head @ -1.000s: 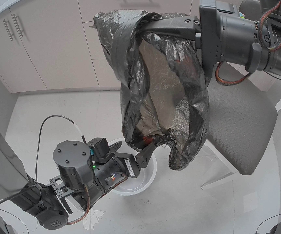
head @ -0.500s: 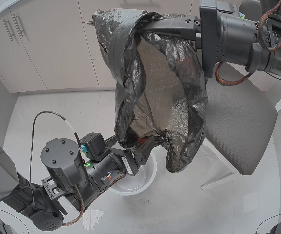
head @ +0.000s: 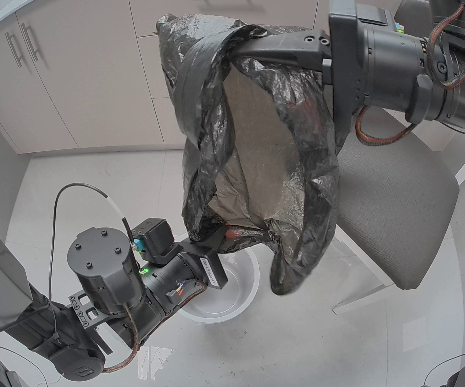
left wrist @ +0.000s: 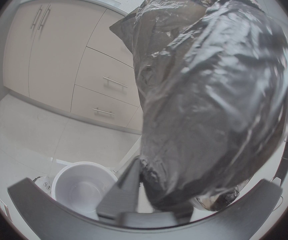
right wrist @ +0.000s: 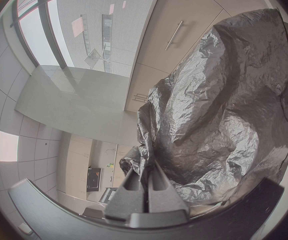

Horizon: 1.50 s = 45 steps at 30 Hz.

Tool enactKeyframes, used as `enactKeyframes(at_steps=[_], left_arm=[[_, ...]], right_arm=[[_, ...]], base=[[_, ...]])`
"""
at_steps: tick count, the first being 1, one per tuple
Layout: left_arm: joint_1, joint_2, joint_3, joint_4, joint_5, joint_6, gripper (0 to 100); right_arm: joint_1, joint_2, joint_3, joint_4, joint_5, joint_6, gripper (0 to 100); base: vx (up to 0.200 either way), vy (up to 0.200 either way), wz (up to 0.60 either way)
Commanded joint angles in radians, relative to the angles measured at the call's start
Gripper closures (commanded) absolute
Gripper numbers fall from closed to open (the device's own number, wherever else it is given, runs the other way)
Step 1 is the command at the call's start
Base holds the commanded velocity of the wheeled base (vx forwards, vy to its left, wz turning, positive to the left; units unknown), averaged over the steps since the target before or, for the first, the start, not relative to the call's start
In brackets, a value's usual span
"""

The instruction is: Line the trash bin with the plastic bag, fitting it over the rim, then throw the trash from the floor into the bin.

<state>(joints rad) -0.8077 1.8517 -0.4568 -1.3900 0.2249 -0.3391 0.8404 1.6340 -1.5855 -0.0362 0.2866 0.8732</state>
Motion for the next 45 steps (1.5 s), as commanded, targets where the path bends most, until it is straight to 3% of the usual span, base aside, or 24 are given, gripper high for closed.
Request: enactKeyframes(at_steps=[1, 8, 13, 15, 16, 17, 19, 20, 22, 24, 25, 27, 38, 41, 45], left_arm=[[0.008, -0.006, 0.000, 0.000, 0.001, -0.001, 100], [0.019, -0.034, 0.012, -0.001, 0.002, -0.001, 100], [0.021, -0.108, 0.092, -0.001, -0.007, 0.003, 100], [0.022, -0.158, 0.150, 0.000, -0.015, 0.003, 100], [0.022, -0.158, 0.150, 0.000, -0.015, 0.003, 100], [0.028, -0.204, 0.196, -0.001, -0.027, 0.003, 100], [0.033, -0.230, 0.214, -0.001, -0.033, 0.003, 100], [0.044, -0.302, 0.250, 0.005, -0.050, 0.005, 100], [0.061, -0.367, 0.267, 0.014, -0.059, 0.015, 100], [0.061, -0.367, 0.267, 0.014, -0.059, 0.015, 100], [0.104, -0.459, 0.282, 0.040, -0.064, 0.075, 100], [0.113, -0.519, 0.280, 0.088, -0.064, 0.109, 100], [0.160, -0.796, 0.207, 0.404, -0.096, 0.118, 100], [0.246, -0.862, 0.181, 0.523, -0.160, 0.118, 100], [0.380, -0.879, 0.159, 0.542, -0.271, 0.118, 100]], right_arm=[[0.002, 0.000, 0.009, -0.001, 0.000, -0.006, 100], [0.003, 0.000, 0.035, -0.001, -0.043, -0.056, 100], [0.026, 0.001, 0.101, -0.004, -0.164, -0.197, 100], [0.037, 0.003, 0.144, -0.011, -0.254, -0.272, 100], [0.037, 0.003, 0.144, -0.011, -0.254, -0.272, 100], [0.037, 0.004, 0.170, -0.013, -0.319, -0.318, 100], [0.039, 0.004, 0.182, -0.014, -0.346, -0.324, 100], [0.046, 0.001, 0.216, -0.028, -0.409, -0.324, 100], [0.052, 0.001, 0.249, -0.054, -0.449, -0.326, 100], [0.052, 0.001, 0.249, -0.054, -0.449, -0.326, 100], [0.054, -0.002, 0.297, -0.128, -0.468, -0.333, 100], [0.055, 0.000, 0.314, -0.176, -0.469, -0.333, 100], [0.112, 0.036, 0.302, -0.192, -0.471, -0.333, 100], [0.121, 0.063, 0.289, -0.202, -0.472, -0.330, 100], [0.128, 0.070, 0.291, -0.203, -0.472, -0.330, 100]], base=[[0.000, 0.000, 0.00], [0.000, 0.000, 0.00], [0.000, 0.000, 0.00], [0.000, 0.000, 0.00], [0.000, 0.000, 0.00], [0.000, 0.000, 0.00], [0.000, 0.000, 0.00], [0.000, 0.000, 0.00], [0.000, 0.000, 0.00], [0.000, 0.000, 0.00], [0.000, 0.000, 0.00], [0.000, 0.000, 0.00], [0.000, 0.000, 0.00], [0.000, 0.000, 0.00], [0.000, 0.000, 0.00]])
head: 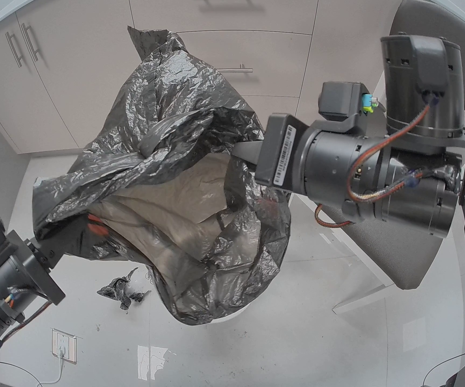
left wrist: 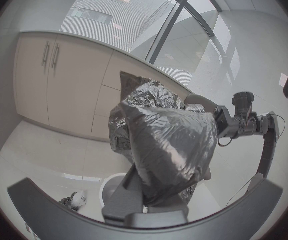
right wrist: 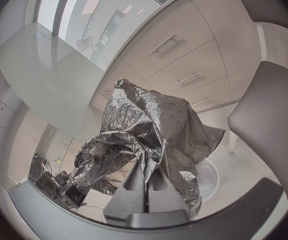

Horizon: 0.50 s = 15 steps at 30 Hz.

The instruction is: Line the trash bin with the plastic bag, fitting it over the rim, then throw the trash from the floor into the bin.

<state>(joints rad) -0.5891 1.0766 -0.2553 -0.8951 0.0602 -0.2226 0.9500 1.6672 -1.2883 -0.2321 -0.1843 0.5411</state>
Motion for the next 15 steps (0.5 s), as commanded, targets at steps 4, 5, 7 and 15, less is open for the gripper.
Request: enactKeyframes(at_steps=[4, 5, 7, 15], left_arm=[[0.267, -0.103, -0.061, 0.054, -0.203, 0.000, 100], [0.279, -0.103, -0.059, 0.071, -0.241, -0.003, 100], [0.278, -0.101, -0.051, 0.102, -0.273, -0.003, 100], [0.276, -0.060, -0.051, 0.160, -0.298, 0.003, 100]], right_arm=[[0.026, 0.043, 0.007, -0.006, -0.001, 0.005, 100], [0.027, 0.043, 0.015, -0.006, -0.003, 0.007, 100], [0.027, 0.043, 0.037, -0.007, -0.001, 0.010, 100], [0.036, 0.075, 0.159, -0.009, 0.000, 0.003, 100]], base=[[0.000, 0.000, 0.00], [0.000, 0.000, 0.00], [0.000, 0.000, 0.00], [0.000, 0.000, 0.00]])
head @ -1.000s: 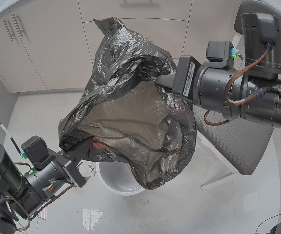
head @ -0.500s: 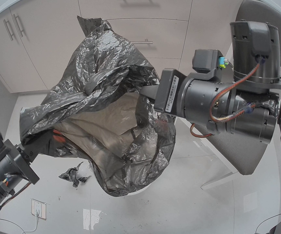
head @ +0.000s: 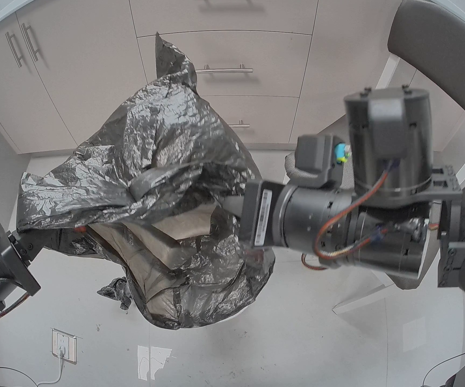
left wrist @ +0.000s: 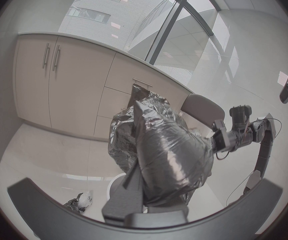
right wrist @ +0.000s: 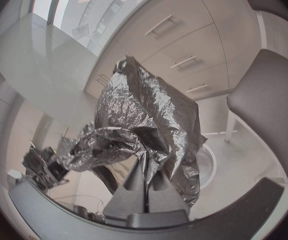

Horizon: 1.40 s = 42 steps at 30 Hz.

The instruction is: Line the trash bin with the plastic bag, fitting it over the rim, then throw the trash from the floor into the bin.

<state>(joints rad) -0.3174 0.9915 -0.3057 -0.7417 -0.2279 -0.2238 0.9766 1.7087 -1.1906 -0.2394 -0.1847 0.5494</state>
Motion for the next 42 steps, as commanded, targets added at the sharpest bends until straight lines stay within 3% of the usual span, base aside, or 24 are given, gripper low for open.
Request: enactKeyframes(at_steps=[1, 12, 20, 23, 33, 42], left_arm=[[0.005, 0.041, -0.003, 0.007, -0.016, 0.004, 100], [0.001, 0.139, 0.014, 0.005, -0.025, 0.003, 100], [-0.054, 0.190, 0.103, 0.001, -0.050, 0.008, 100], [-0.055, 0.211, 0.116, 0.002, -0.048, 0.008, 100], [-0.052, 0.365, 0.106, -0.019, -0.048, 0.057, 100], [-0.032, 0.587, 0.108, -0.237, -0.047, 0.093, 100]], right_arm=[[0.019, 0.046, 0.077, -0.003, 0.001, 0.001, 100], [0.079, 0.141, 0.183, -0.127, 0.001, 0.004, 100], [0.082, 0.255, 0.195, -0.201, -0.025, 0.004, 100], [0.085, 0.307, 0.190, -0.233, -0.056, -0.005, 100], [0.076, 0.335, 0.167, -0.236, -0.059, -0.006, 100], [0.050, 0.359, 0.157, -0.238, -0.062, -0.006, 100]], base=[[0.000, 0.000, 0.00], [0.000, 0.000, 0.00], [0.000, 0.000, 0.00], [0.000, 0.000, 0.00], [0.000, 0.000, 0.00], [0.000, 0.000, 0.00]])
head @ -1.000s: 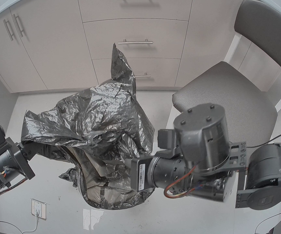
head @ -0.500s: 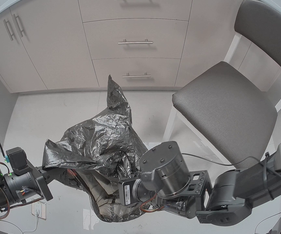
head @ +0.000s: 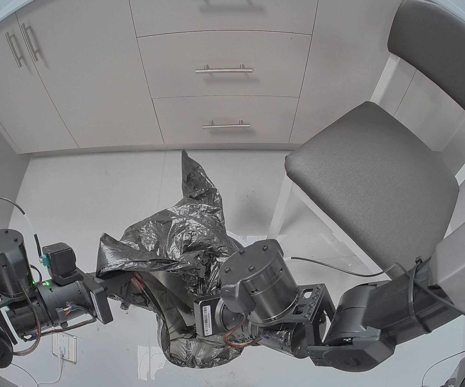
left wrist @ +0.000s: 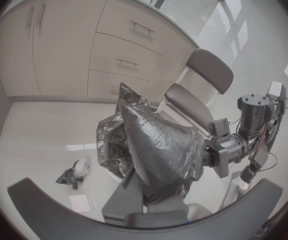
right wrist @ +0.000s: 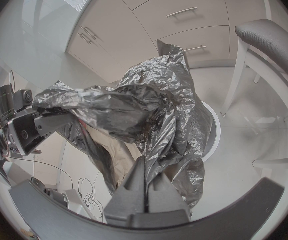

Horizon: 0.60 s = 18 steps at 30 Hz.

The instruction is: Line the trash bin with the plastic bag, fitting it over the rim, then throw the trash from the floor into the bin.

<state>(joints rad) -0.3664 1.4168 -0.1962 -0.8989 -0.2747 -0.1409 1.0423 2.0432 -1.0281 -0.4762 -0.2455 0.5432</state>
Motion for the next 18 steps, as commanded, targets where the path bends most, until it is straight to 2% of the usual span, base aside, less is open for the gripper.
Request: enactKeyframes(at_steps=[1, 8, 13, 18], left_arm=[[0.017, 0.182, -0.003, -0.100, 0.000, 0.010, 100], [0.037, 0.314, 0.007, -0.250, 0.015, 0.014, 100], [0.060, 0.376, 0.017, -0.281, 0.015, 0.015, 100], [0.078, 0.470, 0.023, -0.388, 0.019, 0.020, 100]], right_arm=[[-0.019, 0.032, -0.009, -0.005, -0.001, 0.000, 100], [-0.068, 0.095, -0.047, -0.050, -0.001, -0.026, 100], [-0.094, 0.140, -0.084, -0.050, -0.001, -0.031, 100], [-0.116, 0.195, -0.148, -0.050, -0.049, -0.042, 100]], base=[[0.000, 0.000, 0.00], [0.000, 0.000, 0.00], [0.000, 0.000, 0.00], [0.000, 0.000, 0.00]])
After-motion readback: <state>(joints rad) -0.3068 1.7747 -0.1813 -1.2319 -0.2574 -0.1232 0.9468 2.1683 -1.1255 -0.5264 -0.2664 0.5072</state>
